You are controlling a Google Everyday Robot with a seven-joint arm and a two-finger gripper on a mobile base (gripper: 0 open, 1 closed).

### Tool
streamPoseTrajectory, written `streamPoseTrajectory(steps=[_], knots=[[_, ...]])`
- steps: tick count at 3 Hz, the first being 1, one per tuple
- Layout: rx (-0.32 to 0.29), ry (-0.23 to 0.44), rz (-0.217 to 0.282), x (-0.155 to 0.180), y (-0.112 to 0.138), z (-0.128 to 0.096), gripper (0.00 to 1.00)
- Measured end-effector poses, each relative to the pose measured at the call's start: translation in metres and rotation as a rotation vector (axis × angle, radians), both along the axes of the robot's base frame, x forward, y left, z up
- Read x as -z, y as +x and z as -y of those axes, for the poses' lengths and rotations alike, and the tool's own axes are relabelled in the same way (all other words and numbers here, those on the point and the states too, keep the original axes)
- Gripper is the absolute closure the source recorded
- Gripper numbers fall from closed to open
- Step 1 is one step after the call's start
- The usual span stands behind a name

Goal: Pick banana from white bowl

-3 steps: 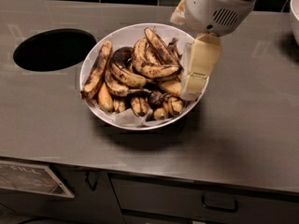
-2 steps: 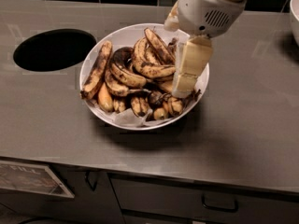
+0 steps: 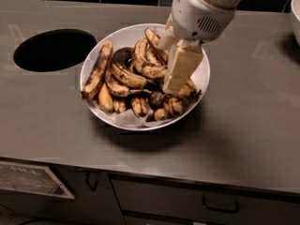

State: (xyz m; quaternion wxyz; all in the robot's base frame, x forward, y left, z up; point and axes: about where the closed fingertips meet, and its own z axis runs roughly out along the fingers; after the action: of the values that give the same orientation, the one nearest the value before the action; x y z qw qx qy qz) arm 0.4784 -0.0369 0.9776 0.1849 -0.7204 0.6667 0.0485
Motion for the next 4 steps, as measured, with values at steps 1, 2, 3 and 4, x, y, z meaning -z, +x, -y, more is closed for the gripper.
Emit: streamPoseTrajectory(steps=[1,2,3,4], knots=[[0.020,0.003,-0.018,0.0083,0.0015,0.0041,0.32],[0.024,0.002,-0.022,0.0108,0.0022,0.0047,0.33],[0.031,-0.001,-0.030,0.0147,0.0032,0.0053,0.32],[0.031,-0.014,-0.027,0.0136,0.0050,0.0027,0.32]])
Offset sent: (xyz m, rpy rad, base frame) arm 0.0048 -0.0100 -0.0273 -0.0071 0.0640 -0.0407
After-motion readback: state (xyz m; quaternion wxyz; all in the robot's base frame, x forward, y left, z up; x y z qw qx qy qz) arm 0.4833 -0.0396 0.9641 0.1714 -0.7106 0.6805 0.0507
